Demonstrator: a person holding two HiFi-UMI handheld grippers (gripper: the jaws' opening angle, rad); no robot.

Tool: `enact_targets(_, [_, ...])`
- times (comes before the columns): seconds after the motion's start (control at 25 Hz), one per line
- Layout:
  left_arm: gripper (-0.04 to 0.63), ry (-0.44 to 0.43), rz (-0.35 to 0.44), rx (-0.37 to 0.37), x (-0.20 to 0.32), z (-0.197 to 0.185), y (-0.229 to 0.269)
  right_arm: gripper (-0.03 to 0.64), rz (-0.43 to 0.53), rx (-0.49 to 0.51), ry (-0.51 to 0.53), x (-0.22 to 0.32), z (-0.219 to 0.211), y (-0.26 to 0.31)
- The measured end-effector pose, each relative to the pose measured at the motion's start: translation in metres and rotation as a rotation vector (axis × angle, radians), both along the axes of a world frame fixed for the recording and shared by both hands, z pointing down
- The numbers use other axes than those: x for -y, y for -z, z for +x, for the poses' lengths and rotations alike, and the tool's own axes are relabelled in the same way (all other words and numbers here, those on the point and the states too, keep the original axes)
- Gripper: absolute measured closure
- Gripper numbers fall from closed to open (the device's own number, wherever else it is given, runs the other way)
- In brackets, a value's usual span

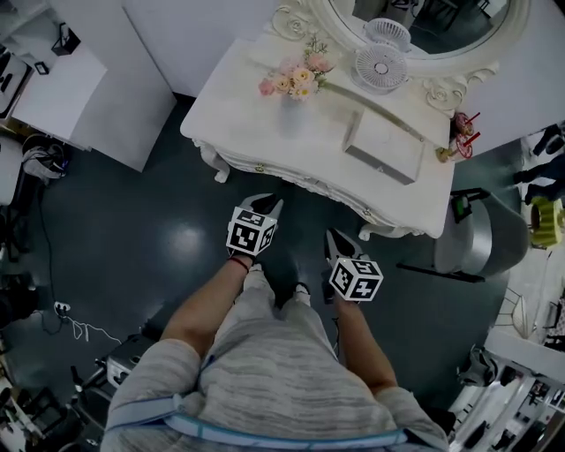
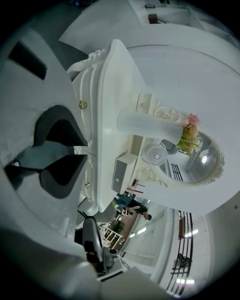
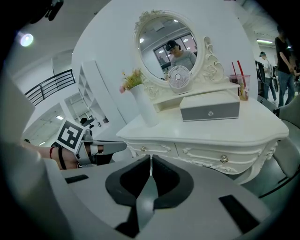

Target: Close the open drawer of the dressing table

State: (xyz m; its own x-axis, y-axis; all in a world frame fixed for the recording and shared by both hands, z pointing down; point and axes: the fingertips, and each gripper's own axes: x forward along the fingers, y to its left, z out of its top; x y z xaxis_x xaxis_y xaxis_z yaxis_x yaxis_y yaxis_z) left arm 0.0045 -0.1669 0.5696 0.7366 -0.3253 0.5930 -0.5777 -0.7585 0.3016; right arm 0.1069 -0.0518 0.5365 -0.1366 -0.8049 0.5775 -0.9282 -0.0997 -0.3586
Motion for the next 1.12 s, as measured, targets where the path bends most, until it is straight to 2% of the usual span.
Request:
enact_targets(0.4, [0.577, 0.002, -0.012, -0.08, -0.051, 0.005, 0.046, 0.597, 0.04, 0.017, 0.05, -0.028, 0.0, 0.022])
enact_targets(0.68, [0.581, -0.004, -0.005, -0.121, -0.091, 0.008, 0.076, 0.597, 0.08, 0.041, 0.09, -0.05, -0.002, 0.041])
enact_targets(1.12, [0.581, -0.017, -0.04, -0.187, -0.159, 0.02, 0.098, 0.605, 0.114, 0.055, 0.177, -0.088, 0.002, 0.067])
